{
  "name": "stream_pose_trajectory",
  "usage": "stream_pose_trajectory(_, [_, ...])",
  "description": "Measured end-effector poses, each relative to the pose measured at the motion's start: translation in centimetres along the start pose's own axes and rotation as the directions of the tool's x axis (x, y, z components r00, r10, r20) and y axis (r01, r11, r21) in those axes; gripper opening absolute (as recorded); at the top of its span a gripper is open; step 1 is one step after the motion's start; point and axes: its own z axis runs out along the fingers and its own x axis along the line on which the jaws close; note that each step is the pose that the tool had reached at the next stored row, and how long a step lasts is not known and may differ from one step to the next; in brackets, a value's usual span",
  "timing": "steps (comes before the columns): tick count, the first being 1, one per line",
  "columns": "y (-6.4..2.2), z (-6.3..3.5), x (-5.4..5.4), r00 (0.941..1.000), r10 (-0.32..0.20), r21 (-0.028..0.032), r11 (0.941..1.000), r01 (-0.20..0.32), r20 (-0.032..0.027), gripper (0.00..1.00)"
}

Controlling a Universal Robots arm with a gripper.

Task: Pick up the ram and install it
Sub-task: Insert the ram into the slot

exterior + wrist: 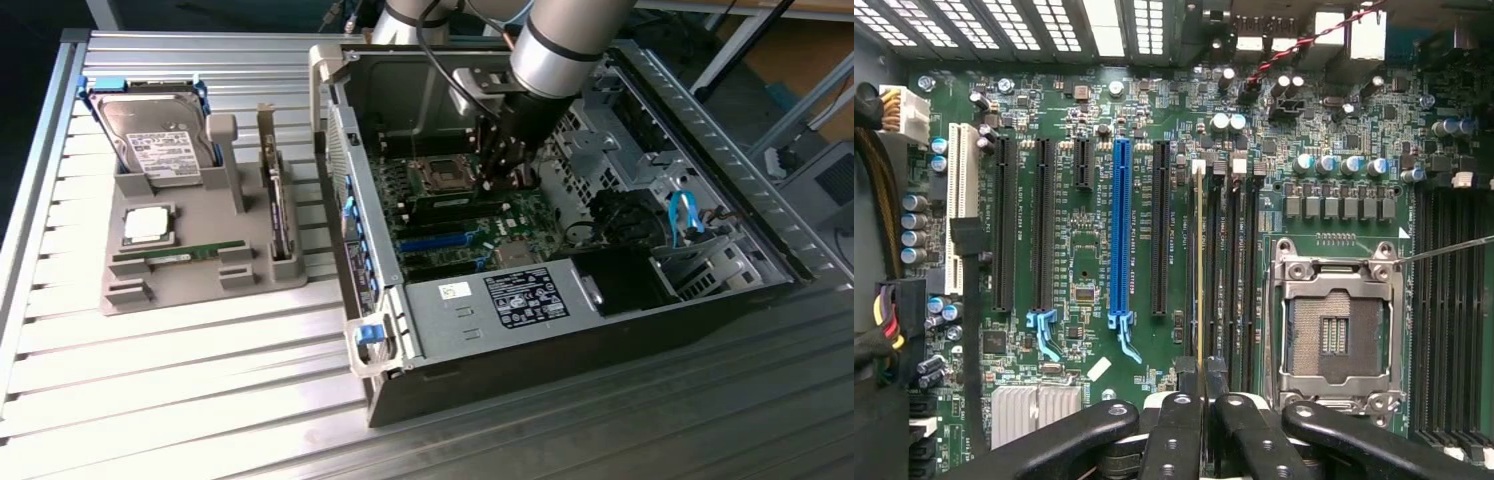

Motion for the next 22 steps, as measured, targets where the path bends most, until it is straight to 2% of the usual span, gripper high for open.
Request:
stream_pose_trajectory(7, [0.0, 0.04, 0.0, 0.9998, 0.018, 0.001, 0.9998, -0.018, 0.0008, 0.12])
stream_pose_trajectory(22, [0.16, 0.22, -0.16, 0.9998, 0.018, 0.0018, 0.9998, -0.018, 0.0009, 0.12])
